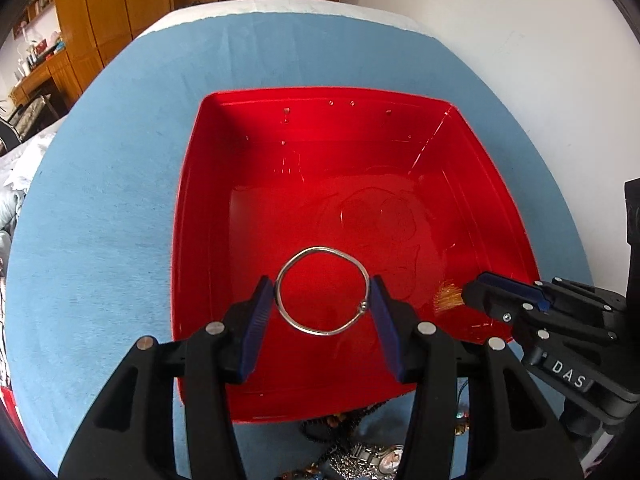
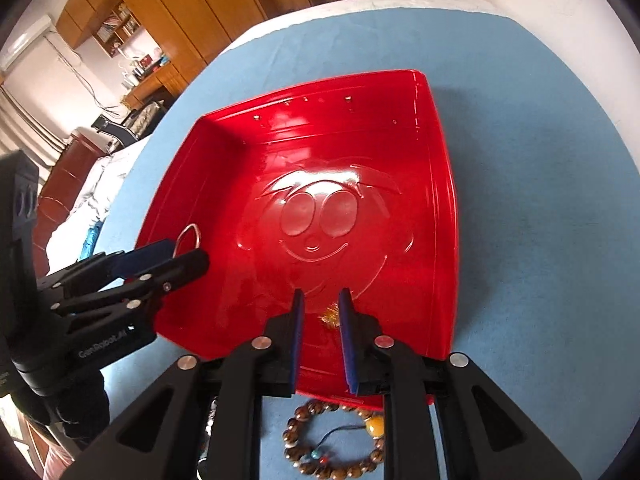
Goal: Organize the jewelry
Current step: 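Carry both items over the red tin and open both tools to drop them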
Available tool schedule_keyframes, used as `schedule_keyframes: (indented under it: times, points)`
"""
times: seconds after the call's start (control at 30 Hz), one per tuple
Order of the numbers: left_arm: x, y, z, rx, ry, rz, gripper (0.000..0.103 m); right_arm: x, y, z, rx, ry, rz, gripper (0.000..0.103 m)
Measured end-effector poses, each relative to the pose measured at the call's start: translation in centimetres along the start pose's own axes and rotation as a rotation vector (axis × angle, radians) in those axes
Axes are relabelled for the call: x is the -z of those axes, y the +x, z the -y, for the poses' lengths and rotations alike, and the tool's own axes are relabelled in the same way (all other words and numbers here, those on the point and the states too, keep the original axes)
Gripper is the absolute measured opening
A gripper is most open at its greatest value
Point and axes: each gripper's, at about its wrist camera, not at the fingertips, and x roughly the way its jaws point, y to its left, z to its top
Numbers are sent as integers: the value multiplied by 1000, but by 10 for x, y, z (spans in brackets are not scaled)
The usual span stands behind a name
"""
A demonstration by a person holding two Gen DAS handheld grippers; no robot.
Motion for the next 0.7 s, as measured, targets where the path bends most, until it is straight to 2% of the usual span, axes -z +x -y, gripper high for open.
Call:
schedule_keyframes:
  times: [0.17,0.37,0.53,0.7]
  points:
    - [3,-6,0,16,5,7,52,3,-8,0,-18,4,19,18]
    - [22,-32,-4,30,7,38,53,22,-41,-1,-48,-1,70,18]
    - [55,-62,-18,20,6,52,53,45,-61,-6,-45,-17,80,20]
    - [92,-79,-35,-3,-2,43,53,76,-67,-6,-41,-19,43,21]
